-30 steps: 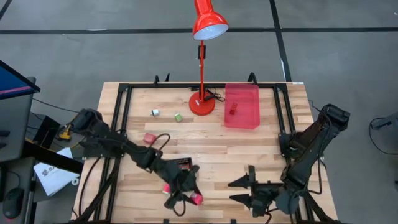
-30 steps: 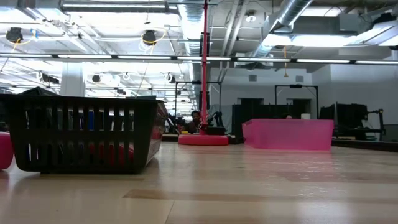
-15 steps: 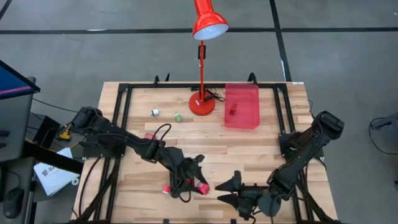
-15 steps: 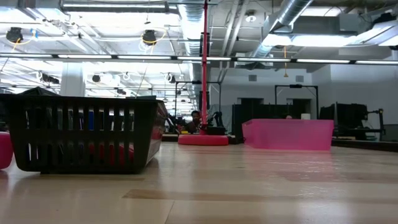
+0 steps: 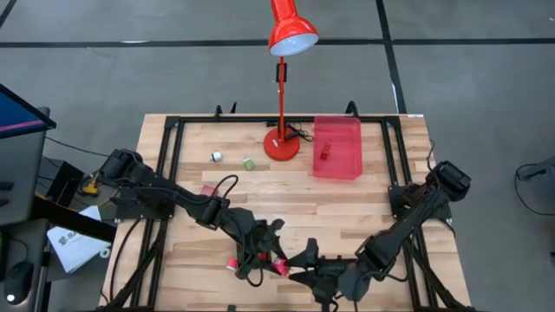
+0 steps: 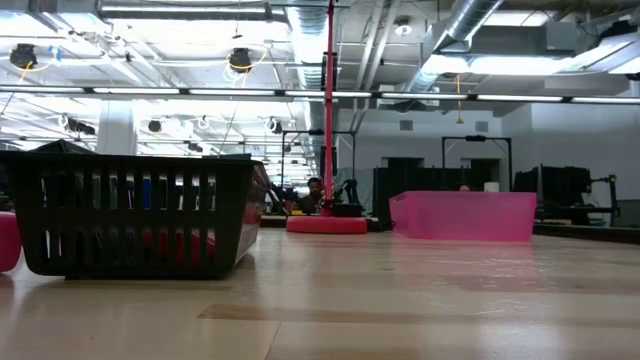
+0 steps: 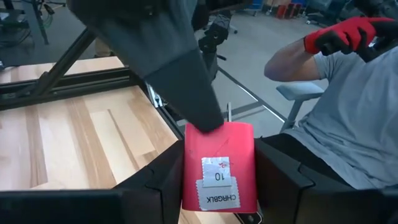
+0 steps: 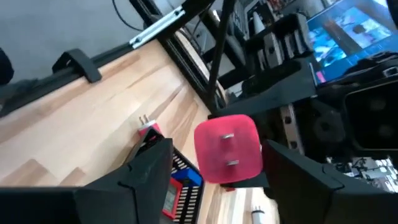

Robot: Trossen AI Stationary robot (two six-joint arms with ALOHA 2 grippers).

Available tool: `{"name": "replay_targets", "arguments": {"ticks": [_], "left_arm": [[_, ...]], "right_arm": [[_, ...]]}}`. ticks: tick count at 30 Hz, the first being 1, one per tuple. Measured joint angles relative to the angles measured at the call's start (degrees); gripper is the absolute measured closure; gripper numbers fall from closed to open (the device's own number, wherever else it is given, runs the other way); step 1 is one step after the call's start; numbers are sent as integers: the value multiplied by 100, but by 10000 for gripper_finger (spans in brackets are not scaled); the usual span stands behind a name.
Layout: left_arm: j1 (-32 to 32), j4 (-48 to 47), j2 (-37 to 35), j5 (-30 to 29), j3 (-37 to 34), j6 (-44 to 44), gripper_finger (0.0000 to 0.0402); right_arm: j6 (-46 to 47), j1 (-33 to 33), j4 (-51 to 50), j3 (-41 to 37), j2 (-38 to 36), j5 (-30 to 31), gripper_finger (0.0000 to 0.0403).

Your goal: Pick & Place Office items

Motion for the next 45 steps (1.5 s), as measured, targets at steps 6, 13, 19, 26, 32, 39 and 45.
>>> {"name": "replay_targets", "arguments": {"ticks": [6,13,19,26,32,39,45], "left_arm": [[-50,24,1,-6,0,111,253],[-57,37,1,-1,0,118,253],[-56,92,1,12,0,114,253],[-55,109,1,20,0,111,253],[-55,157,1,33,0,109,253],[-55,150,1,64,-2,63,252],[-57,58,-43,-87,-2,56,209]], "right_arm": [[3,-85,41,103,-10,-145,163],[22,-250,59,112,-9,-377,163],[20,-367,88,112,-9,-570,163],[-24,-405,111,112,-9,-634,167],[-26,-402,84,112,-9,-643,211],[-128,-405,48,112,-9,-755,255],[-69,-364,144,112,-9,-648,246]]}}
